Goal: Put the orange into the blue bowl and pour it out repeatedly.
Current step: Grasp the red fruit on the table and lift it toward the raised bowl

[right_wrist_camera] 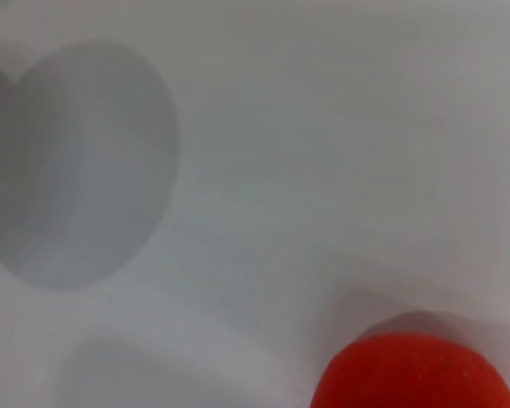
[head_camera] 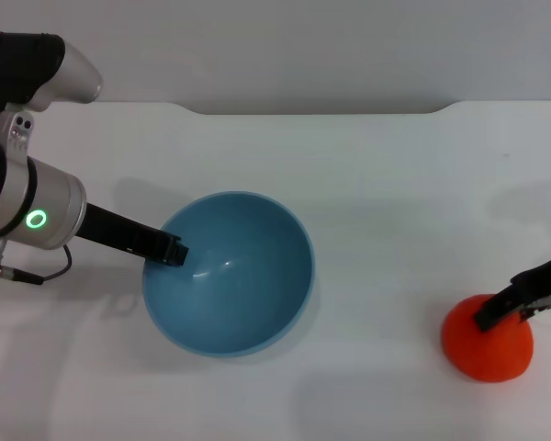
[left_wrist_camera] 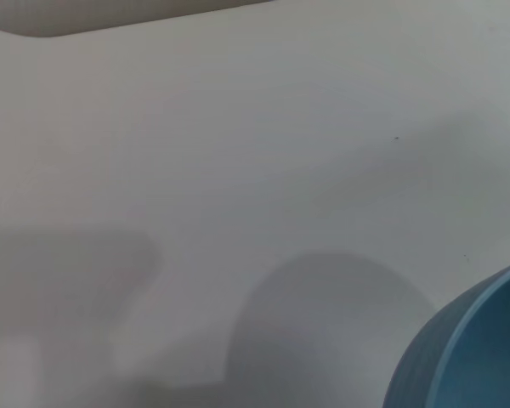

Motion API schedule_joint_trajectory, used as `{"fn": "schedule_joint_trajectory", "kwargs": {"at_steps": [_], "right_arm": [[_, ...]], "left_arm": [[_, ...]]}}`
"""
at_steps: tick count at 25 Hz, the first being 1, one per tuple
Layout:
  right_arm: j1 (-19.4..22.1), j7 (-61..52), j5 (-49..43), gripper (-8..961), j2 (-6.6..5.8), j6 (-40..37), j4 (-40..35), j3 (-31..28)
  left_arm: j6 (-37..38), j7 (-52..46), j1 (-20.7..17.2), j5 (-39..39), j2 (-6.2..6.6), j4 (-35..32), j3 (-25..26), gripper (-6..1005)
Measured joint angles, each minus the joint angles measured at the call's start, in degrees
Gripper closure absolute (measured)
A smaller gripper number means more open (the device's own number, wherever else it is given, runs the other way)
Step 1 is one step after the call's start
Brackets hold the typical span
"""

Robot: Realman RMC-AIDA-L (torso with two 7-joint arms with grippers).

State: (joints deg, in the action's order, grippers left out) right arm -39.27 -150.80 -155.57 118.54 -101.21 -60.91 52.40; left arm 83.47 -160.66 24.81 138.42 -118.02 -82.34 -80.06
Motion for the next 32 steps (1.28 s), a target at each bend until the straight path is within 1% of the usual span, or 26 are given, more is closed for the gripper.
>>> {"fn": "schedule_joint_trajectory", "kwargs": {"at_steps": [4, 9, 14, 23, 27, 32], "right_arm": [[-1.1, 0.2, 0.0, 358, -0.07, 1.5, 2.6, 1.2], [-1.0, 0.2, 0.0, 360, -0.14, 1.5, 2.8, 1.4], [-0.4, 0.5, 0.0, 552, -0.20, 0.8, 2.8, 1.4], [1.5, 1.9, -0.1, 712, 0.01, 1.7, 0.8, 1.7], [3.8, 1.9, 2.0, 770, 0.23, 1.3, -4.6, 1.8], [5.5, 1.9, 6.1, 820, -0.04, -1.0, -12.0, 1.5]], "left_arm": [[-0.1, 0.0, -0.1, 0.0, -0.01, 0.0, 0.0, 1002], [0.2, 0.0, -0.1, 0.0, 0.03, 0.1, 0.0, 1002], [0.2, 0.0, 0.1, 0.0, 0.05, 0.3, 0.4, 1002], [0.0, 0.0, 0.3, 0.0, 0.08, 0.1, 0.0, 1000], [-0.3, 0.1, 0.5, 0.0, 0.08, 0.3, 0.0, 1001], [-0.5, 0.1, 0.6, 0.0, 0.03, 0.6, -0.8, 1001]]}}
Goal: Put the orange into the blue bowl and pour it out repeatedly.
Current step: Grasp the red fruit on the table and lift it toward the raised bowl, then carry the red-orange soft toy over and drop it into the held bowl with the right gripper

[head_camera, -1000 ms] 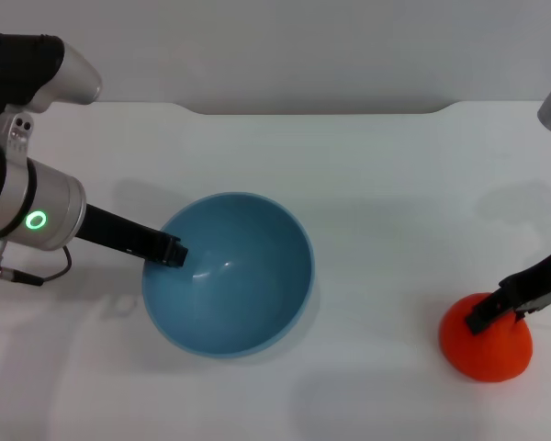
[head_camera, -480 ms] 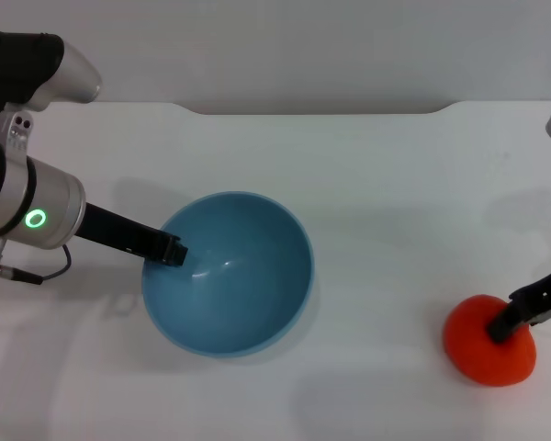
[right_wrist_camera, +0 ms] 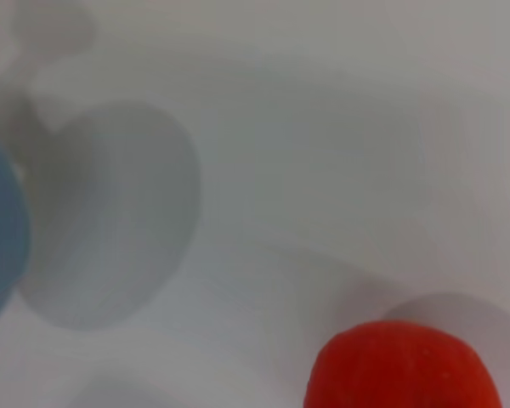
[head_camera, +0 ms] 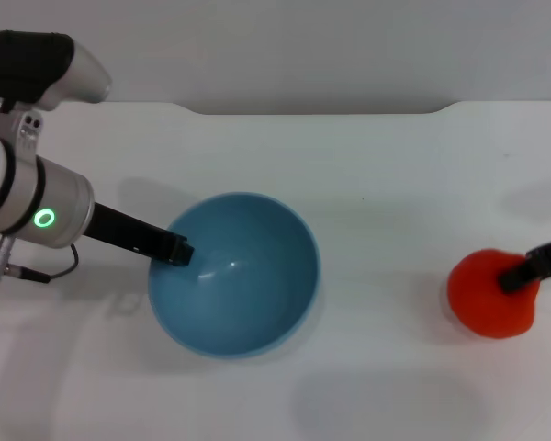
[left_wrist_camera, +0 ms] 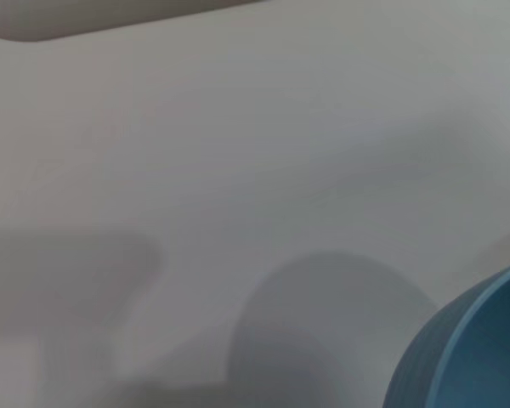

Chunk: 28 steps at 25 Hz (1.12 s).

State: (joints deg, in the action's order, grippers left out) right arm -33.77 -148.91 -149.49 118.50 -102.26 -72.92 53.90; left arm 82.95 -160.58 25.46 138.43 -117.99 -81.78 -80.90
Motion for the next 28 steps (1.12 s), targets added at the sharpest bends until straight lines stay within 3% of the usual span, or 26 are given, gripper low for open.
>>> {"fn": "schedule_joint_trajectory", "kwargs": {"at_steps": [5, 14, 20, 28], "right_arm": [[0.3, -0.4, 3.4, 844, 0.15, -2.9, -9.0, 0.1], [-1.1, 1.1, 22.9, 847, -0.01, -4.8, -21.8, 2.6], [-1.0, 5.4, 31.8, 846, 0.16, -2.6, -21.5, 5.6], [-1.0, 6.1, 28.9, 848, 0.13, 0.9, -17.7, 15.6]], "left_arm": [[-0.2, -0.1, 0.6, 0.1, -0.24, 0.1, -3.1, 1001], [-3.1, -2.1, 2.5, 0.1, -0.72, 0.4, -11.6, 1000], [-5.0, -3.0, 4.0, -0.1, -1.02, 1.8, -13.3, 1000], [-6.0, -3.5, 5.2, -0.4, -0.98, 1.3, -12.8, 1001]]}}
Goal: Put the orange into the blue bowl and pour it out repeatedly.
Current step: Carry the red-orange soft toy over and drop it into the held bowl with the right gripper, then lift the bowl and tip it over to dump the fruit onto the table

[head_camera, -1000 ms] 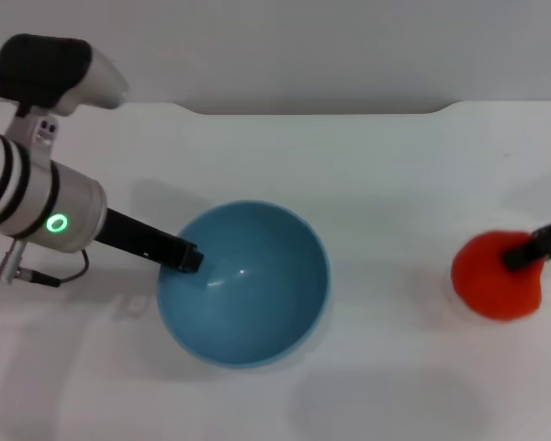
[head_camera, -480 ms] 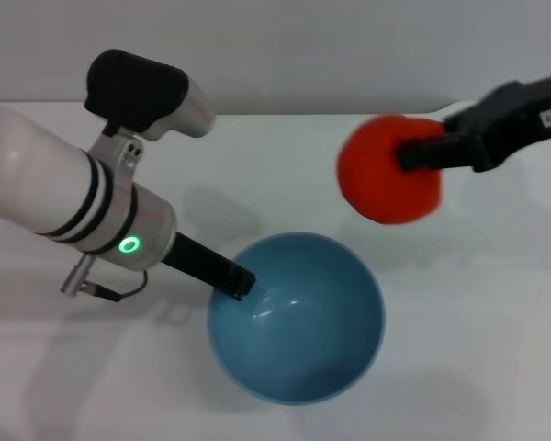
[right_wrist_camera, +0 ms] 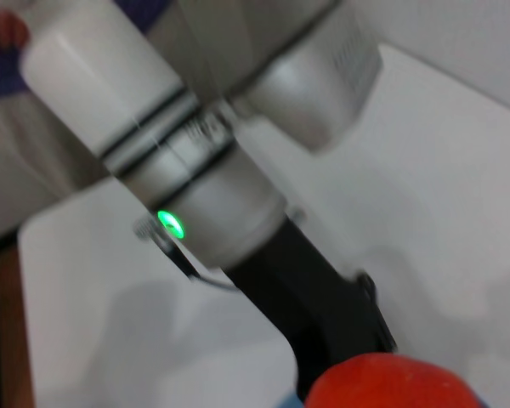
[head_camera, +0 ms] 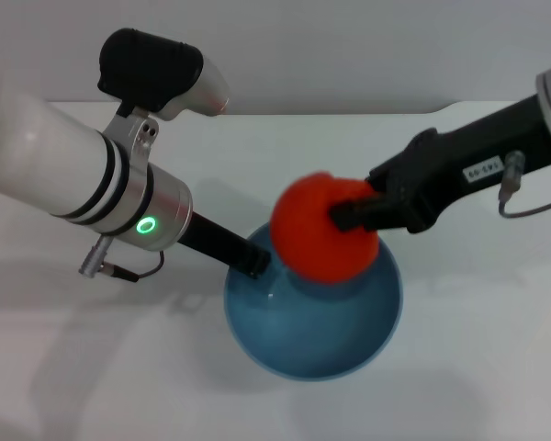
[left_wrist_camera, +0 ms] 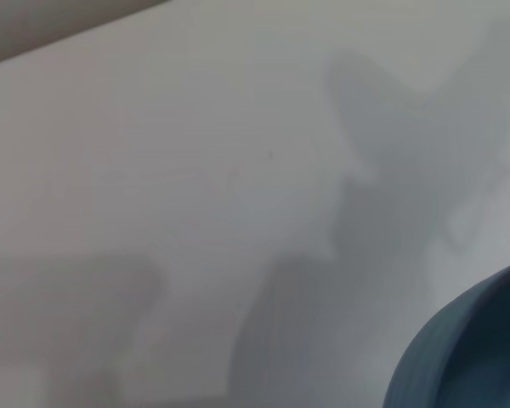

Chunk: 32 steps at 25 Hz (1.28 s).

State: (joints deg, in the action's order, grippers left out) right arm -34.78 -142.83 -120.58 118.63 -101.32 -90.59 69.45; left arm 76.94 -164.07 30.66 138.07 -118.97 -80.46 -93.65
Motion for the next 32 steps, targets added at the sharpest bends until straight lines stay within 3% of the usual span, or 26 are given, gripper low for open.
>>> {"fn": "schedule_joint_trajectory", "kwargs": {"at_steps": [6, 16, 19, 22, 25, 27, 28, 32], "right_arm": [[0.1, 0.7, -5.0, 778, -0.14, -0.6, 1.2, 1.7], [-0.2, 1.2, -6.1, 487, -0.20, -0.8, 1.0, 1.3], [-0.3, 0.9, -6.2, 417, -0.19, -0.6, -0.2, -0.2], [0.6, 0.7, -6.0, 417, 0.02, -0.5, -3.2, -4.6], [2.7, 0.6, -6.0, 416, 0.09, -0.4, -6.9, -9.9], [5.6, 0.4, -6.1, 417, 0.11, -0.4, -8.2, -15.8], [6.7, 0.4, -6.0, 417, 0.11, -0.4, -8.1, -17.9], [9.7, 0.4, -5.7, 417, 0.11, -0.4, -7.0, -23.4]], "left_arm": [[0.0, -0.1, 0.8, 0.0, 0.07, -0.3, 0.4, 1000], [-0.1, -0.1, 2.1, 0.3, 0.08, -0.5, 0.5, 1000], [-0.9, -0.1, 2.1, 0.3, 0.06, -0.4, 0.5, 1000], [-3.1, 0.2, 1.7, 0.4, 0.10, 0.0, 0.5, 1000], [-9.0, 1.6, 0.2, 0.4, 0.36, 0.3, -0.2, 1000], [-19.0, 4.8, -3.2, 0.5, 0.65, 0.2, -1.9, 1000], [-19.0, 4.8, -3.2, 0.5, 0.65, 0.2, -1.9, 1000], [-34.4, 10.4, -8.8, 2.1, 0.76, -0.8, -5.7, 1001]]}}
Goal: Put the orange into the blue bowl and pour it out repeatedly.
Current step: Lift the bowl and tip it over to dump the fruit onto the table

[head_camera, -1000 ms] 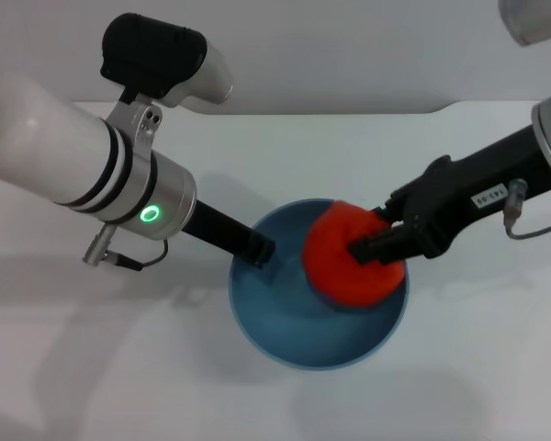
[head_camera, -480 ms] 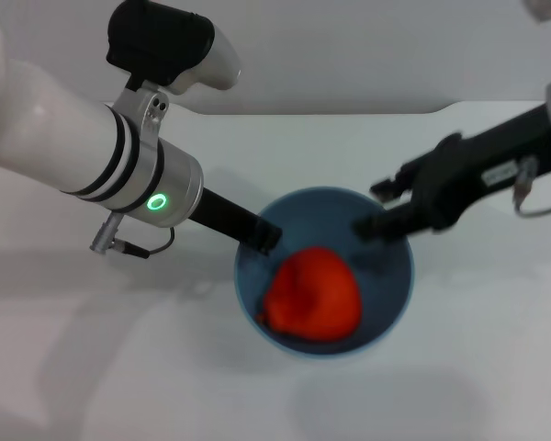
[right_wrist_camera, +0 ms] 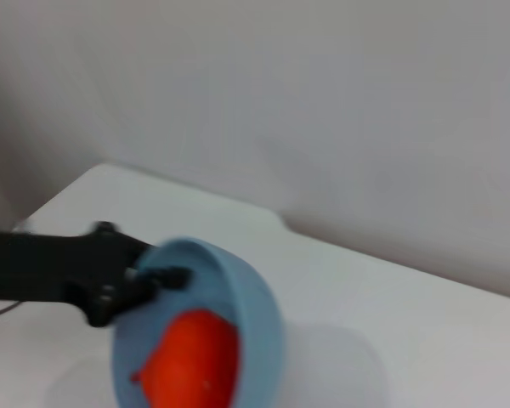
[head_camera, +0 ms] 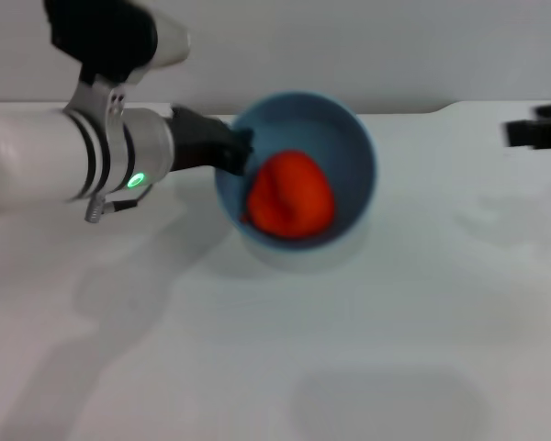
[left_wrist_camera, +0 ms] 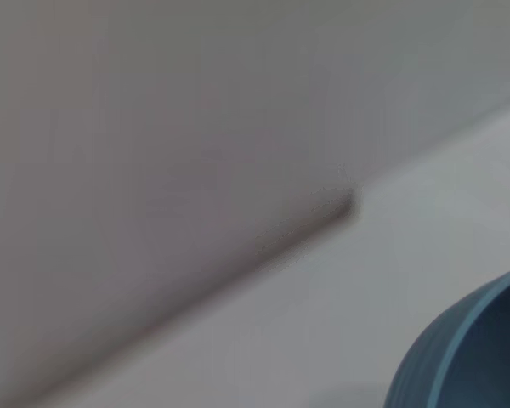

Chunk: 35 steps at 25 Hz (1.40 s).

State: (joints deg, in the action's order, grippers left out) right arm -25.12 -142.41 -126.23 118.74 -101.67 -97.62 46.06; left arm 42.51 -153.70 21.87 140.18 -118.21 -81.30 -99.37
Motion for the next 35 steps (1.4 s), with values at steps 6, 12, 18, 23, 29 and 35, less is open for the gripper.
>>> {"fn": "schedule_joint_trajectory", "kwargs": {"at_steps": [6, 12, 18, 23, 29, 35], "right_arm": [[4.3, 0.3, 0.8, 416, 0.00, -0.2, 1.7, -4.9], [5.8, 0.4, 1.2, 415, 0.08, -0.8, 3.4, -6.9], [7.0, 0.4, 1.9, 414, 0.06, -0.9, 4.5, -7.2], [7.7, 0.4, 2.7, 413, 0.08, -0.9, 5.0, -7.2], [8.0, 0.5, 3.3, 412, 0.10, -0.9, 5.6, -7.3], [8.3, 0.5, 3.7, 411, 0.08, -0.9, 6.4, -7.2]], "left_arm": [[-24.1, 1.9, -6.4, 13.7, -0.29, 2.5, -11.7, 1001], [-45.2, 6.6, -10.4, 24.4, -0.78, 6.9, -20.4, 1001], [-60.1, 23.0, -10.8, 23.2, -0.86, 13.0, -26.2, 1000], [-72.6, 40.8, -9.9, 15.1, -0.88, 17.9, -30.4, 1001], [-83.5, 57.4, -6.2, 5.7, -0.87, 25.9, -36.7, 1000], [-85.4, 57.7, -5.5, 2.3, -0.88, 26.5, -37.7, 1001]]}}
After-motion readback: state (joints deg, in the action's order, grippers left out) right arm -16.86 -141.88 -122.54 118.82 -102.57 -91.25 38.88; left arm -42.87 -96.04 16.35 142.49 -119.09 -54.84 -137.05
